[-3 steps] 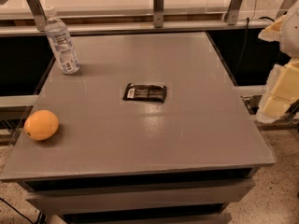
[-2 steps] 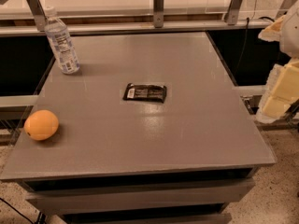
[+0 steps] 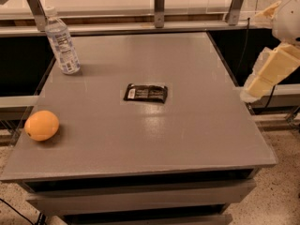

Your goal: Move blue plastic bottle near rxbar chocolate

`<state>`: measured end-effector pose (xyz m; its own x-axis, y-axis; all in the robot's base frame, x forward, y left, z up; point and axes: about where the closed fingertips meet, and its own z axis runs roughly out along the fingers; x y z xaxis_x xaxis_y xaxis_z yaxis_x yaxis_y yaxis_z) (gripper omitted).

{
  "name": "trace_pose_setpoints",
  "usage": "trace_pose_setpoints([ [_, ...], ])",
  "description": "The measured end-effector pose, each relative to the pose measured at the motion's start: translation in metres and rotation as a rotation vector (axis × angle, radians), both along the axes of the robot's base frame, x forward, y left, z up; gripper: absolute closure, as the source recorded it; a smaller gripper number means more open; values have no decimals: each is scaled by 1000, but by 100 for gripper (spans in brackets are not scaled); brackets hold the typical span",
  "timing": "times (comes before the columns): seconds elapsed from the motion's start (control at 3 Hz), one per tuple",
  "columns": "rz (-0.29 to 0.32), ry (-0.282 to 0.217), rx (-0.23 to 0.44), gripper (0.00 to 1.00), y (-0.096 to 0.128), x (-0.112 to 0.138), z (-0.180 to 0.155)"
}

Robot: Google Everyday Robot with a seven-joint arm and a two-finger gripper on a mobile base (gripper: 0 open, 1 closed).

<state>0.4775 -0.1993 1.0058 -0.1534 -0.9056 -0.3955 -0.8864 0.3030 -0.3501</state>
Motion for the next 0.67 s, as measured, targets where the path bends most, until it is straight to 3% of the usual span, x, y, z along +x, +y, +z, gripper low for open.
trace_pose_setpoints([
  [0.67,49,-80,261,0,50,77,19],
])
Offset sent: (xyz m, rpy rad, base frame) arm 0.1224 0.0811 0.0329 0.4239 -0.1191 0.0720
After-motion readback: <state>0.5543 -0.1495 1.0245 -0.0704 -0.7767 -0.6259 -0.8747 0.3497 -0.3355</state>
